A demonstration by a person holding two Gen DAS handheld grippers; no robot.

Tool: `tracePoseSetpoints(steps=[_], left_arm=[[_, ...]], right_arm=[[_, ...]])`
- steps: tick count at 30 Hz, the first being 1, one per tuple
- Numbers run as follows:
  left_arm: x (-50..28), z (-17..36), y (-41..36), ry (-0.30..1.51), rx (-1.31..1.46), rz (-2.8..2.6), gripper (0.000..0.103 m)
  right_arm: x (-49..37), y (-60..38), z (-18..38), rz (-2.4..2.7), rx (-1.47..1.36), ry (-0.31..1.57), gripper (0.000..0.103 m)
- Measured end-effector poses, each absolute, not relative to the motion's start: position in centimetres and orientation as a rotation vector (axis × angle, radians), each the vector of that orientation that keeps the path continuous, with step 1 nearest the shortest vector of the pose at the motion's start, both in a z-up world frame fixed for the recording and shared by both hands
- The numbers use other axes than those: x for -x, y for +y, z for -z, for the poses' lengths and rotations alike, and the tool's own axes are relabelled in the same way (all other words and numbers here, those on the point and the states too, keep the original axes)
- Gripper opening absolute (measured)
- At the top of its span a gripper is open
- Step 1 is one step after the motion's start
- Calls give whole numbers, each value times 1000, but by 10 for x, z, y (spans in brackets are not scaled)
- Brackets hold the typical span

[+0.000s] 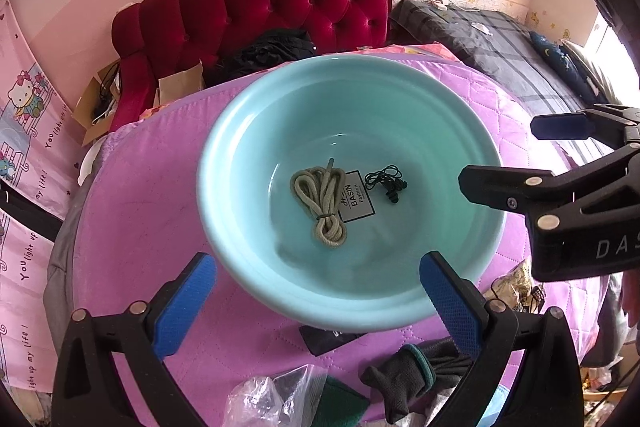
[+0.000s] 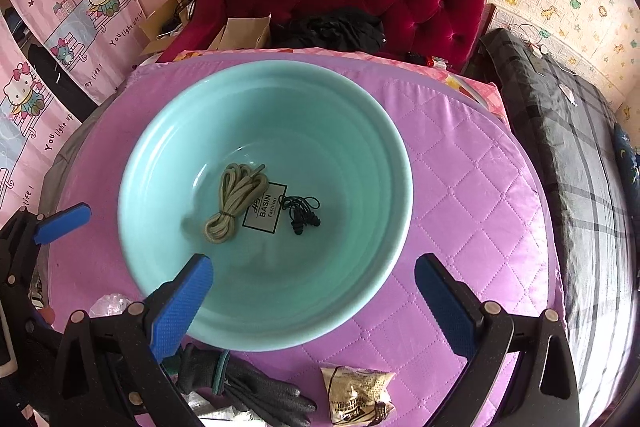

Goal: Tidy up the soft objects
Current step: 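Open both tools to release the items and withdraw from the basin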

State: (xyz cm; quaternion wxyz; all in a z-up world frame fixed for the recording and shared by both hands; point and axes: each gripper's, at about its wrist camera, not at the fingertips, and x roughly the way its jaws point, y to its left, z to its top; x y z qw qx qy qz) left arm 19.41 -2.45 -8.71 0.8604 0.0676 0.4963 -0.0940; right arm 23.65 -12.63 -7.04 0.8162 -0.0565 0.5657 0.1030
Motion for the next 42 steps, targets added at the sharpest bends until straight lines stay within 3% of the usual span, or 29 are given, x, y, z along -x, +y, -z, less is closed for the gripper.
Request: tracePoseSetpoints(steps=[22, 42], left_arm=[[-110, 61, -1, 963, -132, 153, 103], [-28, 98, 36, 952, -100, 58, 103]], right_arm=[[-156, -157, 51, -223, 160, 1171, 103], [-94, -179, 88, -215, 203, 1110, 103]])
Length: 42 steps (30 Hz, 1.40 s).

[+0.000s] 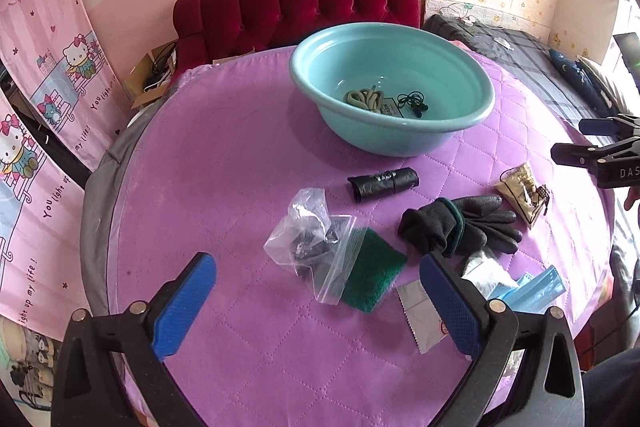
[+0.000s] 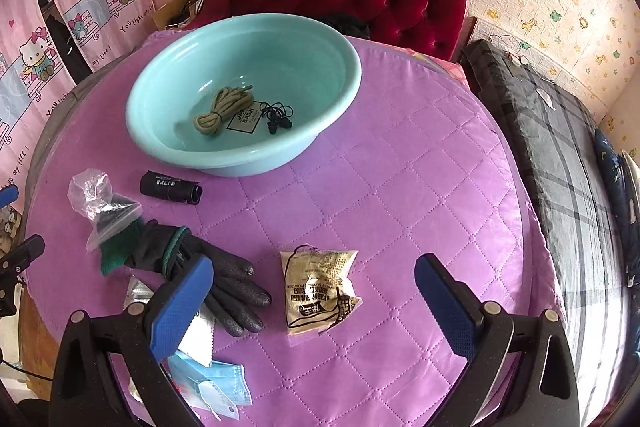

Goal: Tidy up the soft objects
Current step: 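Open both tools to release the items and withdraw from the basin, then grasp the gold snack packet with the right tool while the left tool grasps the zip bag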

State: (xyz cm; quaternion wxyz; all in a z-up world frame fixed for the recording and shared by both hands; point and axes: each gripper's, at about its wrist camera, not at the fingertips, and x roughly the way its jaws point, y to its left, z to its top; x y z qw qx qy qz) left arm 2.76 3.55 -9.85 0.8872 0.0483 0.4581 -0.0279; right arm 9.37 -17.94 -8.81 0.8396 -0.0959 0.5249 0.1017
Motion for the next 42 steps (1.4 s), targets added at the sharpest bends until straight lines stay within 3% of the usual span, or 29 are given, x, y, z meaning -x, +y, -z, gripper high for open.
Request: tracePoseSetpoints(steps=[32, 34, 37, 39, 42], left_arm=[[-2, 163, 55, 1100, -12, 1, 103], [-2, 165, 56, 1106, -12, -2, 103], [-3, 167, 56, 1114, -12, -8, 103], [-4, 168, 57, 1118, -8, -11, 103], [-7, 168, 58, 1123, -5, -13, 103]], right_arm=[[-114, -196, 188, -176, 194, 1281, 102], [-118, -196, 191, -177, 187, 1286, 97], [-124, -195, 195, -187, 169, 1303, 81], [-129, -194, 195, -201, 151, 1299, 61], [-128, -192, 193, -214, 129, 1288, 50]])
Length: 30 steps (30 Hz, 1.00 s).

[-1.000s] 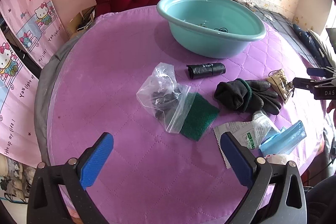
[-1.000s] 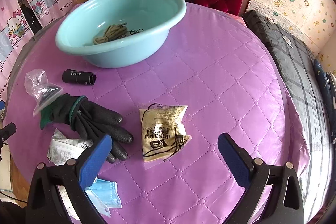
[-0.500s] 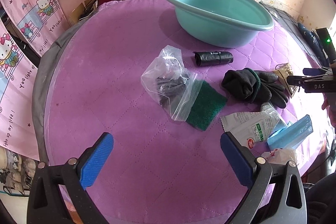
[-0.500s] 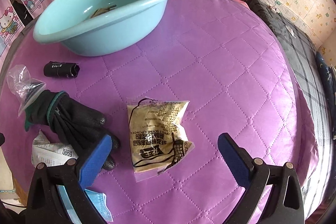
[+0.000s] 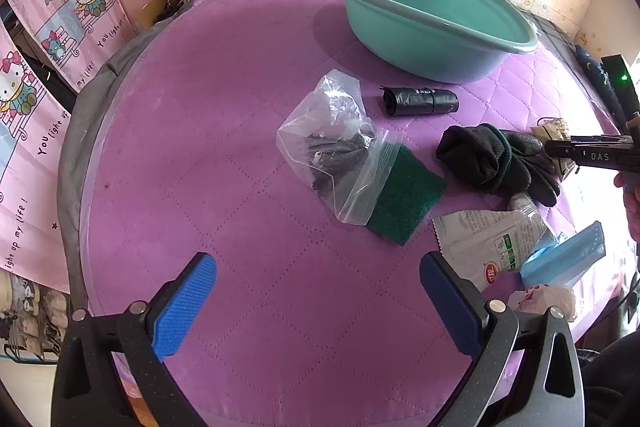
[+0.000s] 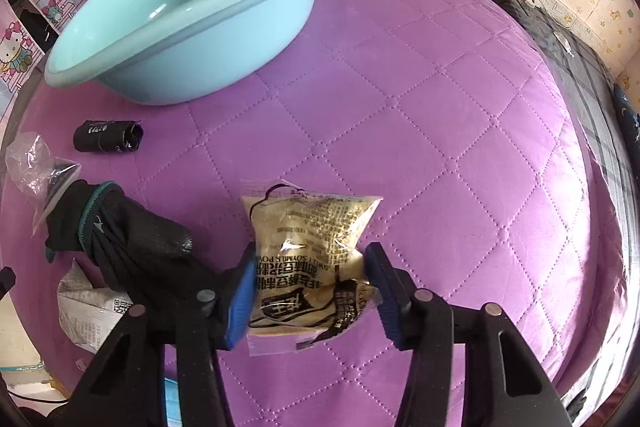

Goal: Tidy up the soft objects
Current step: 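Grasp the gold snack packet with the right tool while the left tool grasps the zip bag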

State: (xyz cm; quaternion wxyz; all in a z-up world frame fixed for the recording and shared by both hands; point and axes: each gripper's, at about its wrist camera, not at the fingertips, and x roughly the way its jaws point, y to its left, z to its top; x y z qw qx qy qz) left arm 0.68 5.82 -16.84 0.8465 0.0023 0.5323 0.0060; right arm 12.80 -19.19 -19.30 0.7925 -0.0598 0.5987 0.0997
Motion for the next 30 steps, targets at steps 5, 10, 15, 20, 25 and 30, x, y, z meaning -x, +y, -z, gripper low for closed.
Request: tracePoseSetpoints(steps=[5, 10, 15, 20, 25, 30], left_arm=[[-13, 168, 58, 1122, -4, -5, 103], [-24, 167, 56, 1119, 0, 10, 103], [-40, 167, 56, 1115, 12, 23, 103], [-57, 170, 58, 1115, 36, 29, 103], [-73, 172, 60, 1116, 41, 34, 103], [-89, 175, 60, 1109, 34, 50, 99]], right_arm=[[-130, -195, 187, -214, 105, 1279, 41], [-132, -198, 179, -204, 90, 1277, 40], [-134, -200, 175, -205, 90, 1271, 40], [-126, -198, 173, -209, 81, 1267, 40], [-127, -200, 172, -210, 78, 1254, 40], [-127, -201, 172, -215, 65, 1254, 40]])
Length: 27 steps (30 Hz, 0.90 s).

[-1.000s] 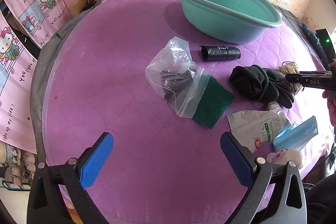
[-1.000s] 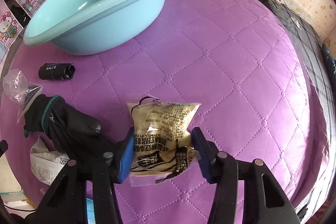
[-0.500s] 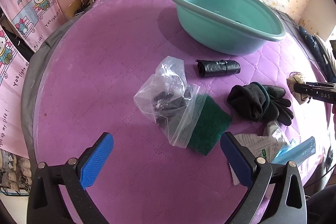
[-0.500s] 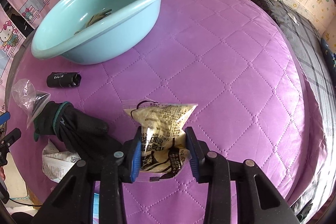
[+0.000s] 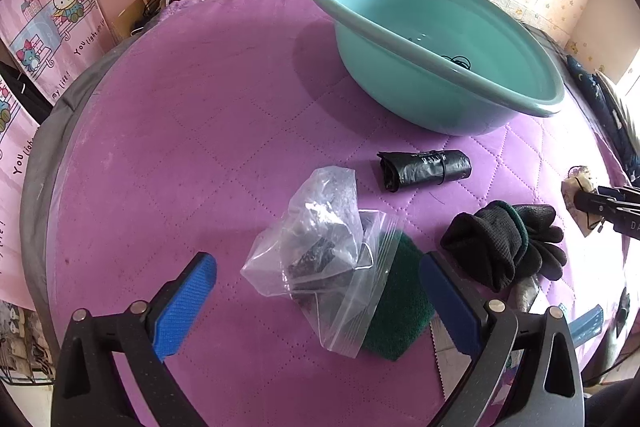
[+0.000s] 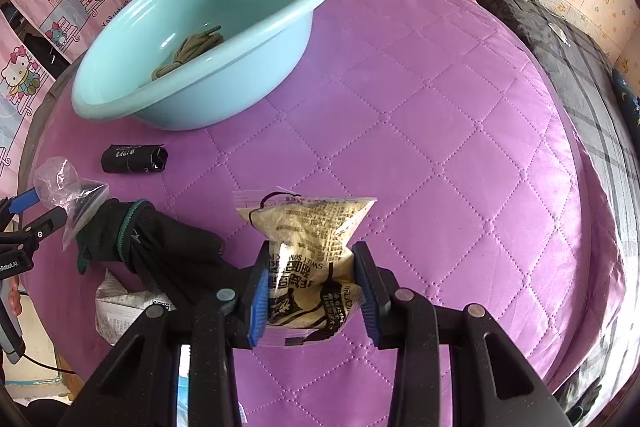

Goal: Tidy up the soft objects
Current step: 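Grasp the gold snack packet with the right tool while the left tool grasps the zip bag, then carry the packet with the right tool while the left tool carries the zip bag over the basin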

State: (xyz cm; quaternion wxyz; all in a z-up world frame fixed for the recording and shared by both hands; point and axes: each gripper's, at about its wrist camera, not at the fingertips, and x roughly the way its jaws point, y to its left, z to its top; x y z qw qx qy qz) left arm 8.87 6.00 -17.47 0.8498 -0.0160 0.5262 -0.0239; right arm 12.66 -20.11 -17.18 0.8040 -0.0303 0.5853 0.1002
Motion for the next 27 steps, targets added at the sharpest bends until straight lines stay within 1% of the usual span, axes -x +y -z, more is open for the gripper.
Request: tracePoseSetpoints(steps=[1, 2, 3, 5, 6, 11, 27], left_arm=[[-91, 176, 60, 1110, 32, 55, 95], [-93, 177, 59, 1112, 31, 60, 84], [-95, 177, 59, 1113, 30, 62, 64], [-96, 176, 59, 1113, 37, 69, 39], [-96, 175, 59, 1112, 47, 78, 33], [-92, 171, 55, 1127, 45, 118, 30], [-57, 143, 50, 1111, 24, 119, 30]], right_arm=[[-127, -201, 172, -217, 63, 1253, 40], [-127, -201, 172, -218, 64, 1253, 40], [-126, -200, 171, -219, 67, 1251, 40], [-124, -200, 169, -225, 64, 1247, 40], [-123, -201, 167, -228, 60, 1242, 40], [-120, -203, 159, -231, 64, 1237, 40], [-116, -195, 150, -251, 100, 1235, 41]])
